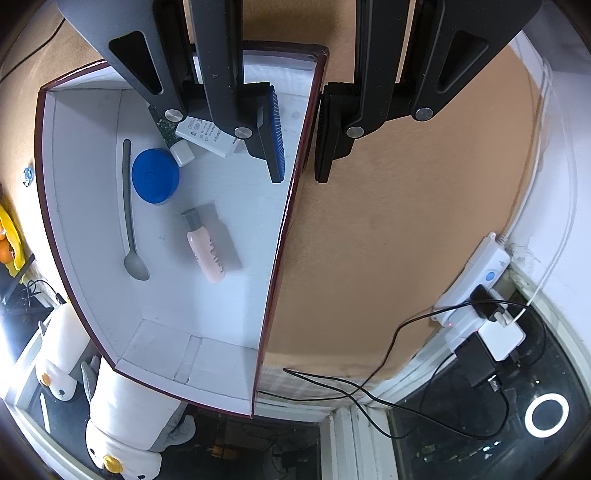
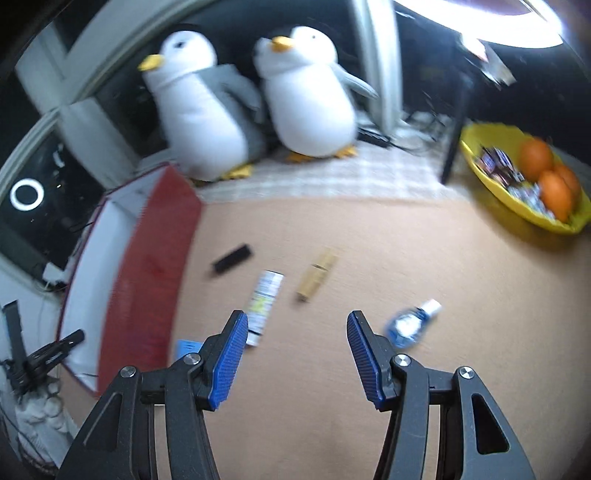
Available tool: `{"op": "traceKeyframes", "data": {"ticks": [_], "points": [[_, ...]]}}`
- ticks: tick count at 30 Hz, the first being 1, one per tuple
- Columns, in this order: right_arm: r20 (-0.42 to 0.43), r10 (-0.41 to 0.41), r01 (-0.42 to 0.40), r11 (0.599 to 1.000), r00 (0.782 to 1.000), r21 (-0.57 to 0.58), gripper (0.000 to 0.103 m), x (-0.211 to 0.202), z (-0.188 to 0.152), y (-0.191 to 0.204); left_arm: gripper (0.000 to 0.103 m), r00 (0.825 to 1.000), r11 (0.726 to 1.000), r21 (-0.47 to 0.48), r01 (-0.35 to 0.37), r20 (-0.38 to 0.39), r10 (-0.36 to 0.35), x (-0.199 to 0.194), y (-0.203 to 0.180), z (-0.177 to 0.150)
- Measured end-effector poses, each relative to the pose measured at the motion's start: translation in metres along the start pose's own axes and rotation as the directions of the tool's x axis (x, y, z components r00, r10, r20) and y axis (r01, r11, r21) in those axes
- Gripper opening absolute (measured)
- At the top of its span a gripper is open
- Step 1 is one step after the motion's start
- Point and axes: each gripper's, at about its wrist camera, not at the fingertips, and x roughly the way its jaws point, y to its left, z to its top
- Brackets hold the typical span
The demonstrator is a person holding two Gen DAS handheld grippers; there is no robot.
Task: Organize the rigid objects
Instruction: 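Move the right gripper to the blue eye-drop bottle and grasp it, then carry the eye-drop bottle into the box and release it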
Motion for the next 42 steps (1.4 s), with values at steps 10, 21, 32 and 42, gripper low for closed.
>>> {"op": "traceKeyframes", "data": {"ticks": [10,21,32,42], "points": [[-0.102,-0.105,0.117,0.985,0.989,0.129,0.052,0.042,-0.004,-0.067,0.015,1.0,1.0,0.008,-0.026,-0.001,0.026,-0.001,-0.005,0.006],[-0.146,-0.128,0.146,0.983,0.981,0.116,0.052,0.066,-0.001,-0.069,0.015,0.999,0.999,0.004,-0.034,-0.004,0.034,0.0,-0.006,0.008],[-0.165,-0.215,0.221,0.975,0.963,0.023,0.036,0.073,0.004,-0.054,0.015,1.0,1.0,0.002,-0.03,-0.003,0.03,0.001,-0.006,0.009],[-0.156,-0.209,0.208,0.978,0.965,-0.021,0.034,0.067,0.0,-0.049,0.015,1.0,1.0,-0.006,-0.016,0.001,0.016,0.0,-0.003,0.006]]}}
